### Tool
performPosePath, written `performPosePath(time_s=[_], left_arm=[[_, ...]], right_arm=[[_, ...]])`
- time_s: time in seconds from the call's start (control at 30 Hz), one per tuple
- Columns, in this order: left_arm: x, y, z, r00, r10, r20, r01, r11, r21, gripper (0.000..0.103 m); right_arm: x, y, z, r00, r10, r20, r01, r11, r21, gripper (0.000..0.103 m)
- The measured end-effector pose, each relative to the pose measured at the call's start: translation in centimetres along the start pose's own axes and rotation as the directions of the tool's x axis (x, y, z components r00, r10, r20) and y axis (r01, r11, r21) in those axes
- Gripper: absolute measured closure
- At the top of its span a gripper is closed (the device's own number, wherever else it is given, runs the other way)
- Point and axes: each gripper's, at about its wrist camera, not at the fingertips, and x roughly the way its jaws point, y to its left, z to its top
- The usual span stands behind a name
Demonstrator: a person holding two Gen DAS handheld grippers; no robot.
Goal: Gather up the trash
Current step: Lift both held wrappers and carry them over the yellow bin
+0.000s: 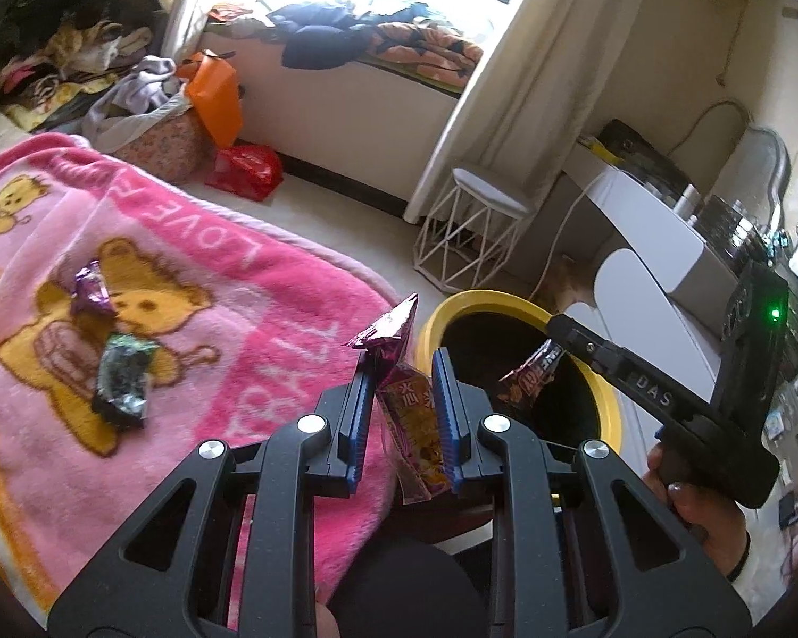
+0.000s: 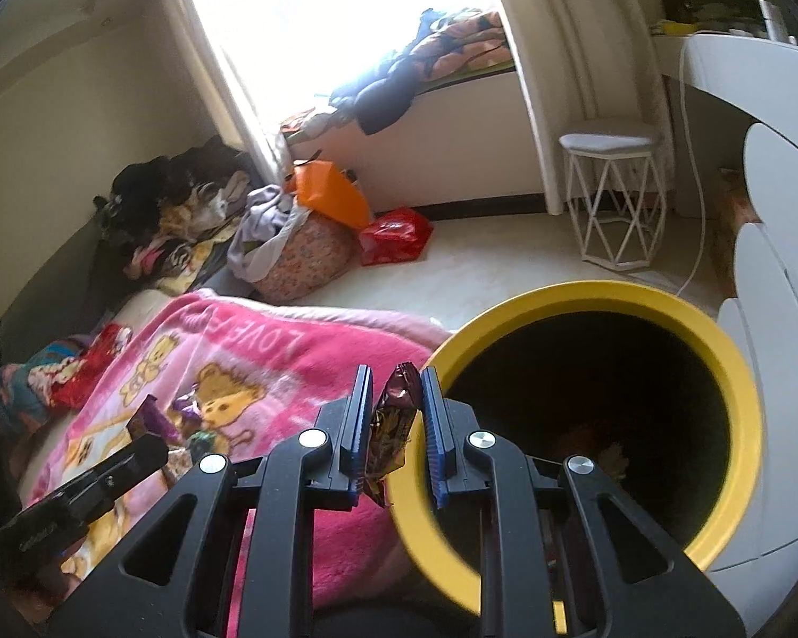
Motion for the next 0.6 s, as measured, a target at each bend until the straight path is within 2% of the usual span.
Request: performPosePath(time_s=[0.6], left_arm=[[3.1, -4.4, 0.2, 0.998, -0.052, -0.024, 0.054, 0.996, 0.065, 0.086]], right_arm=[[-1.4, -5.2, 0.8, 0.990, -0.126, 0.071, 0.121, 0.990, 0.071, 0.085]])
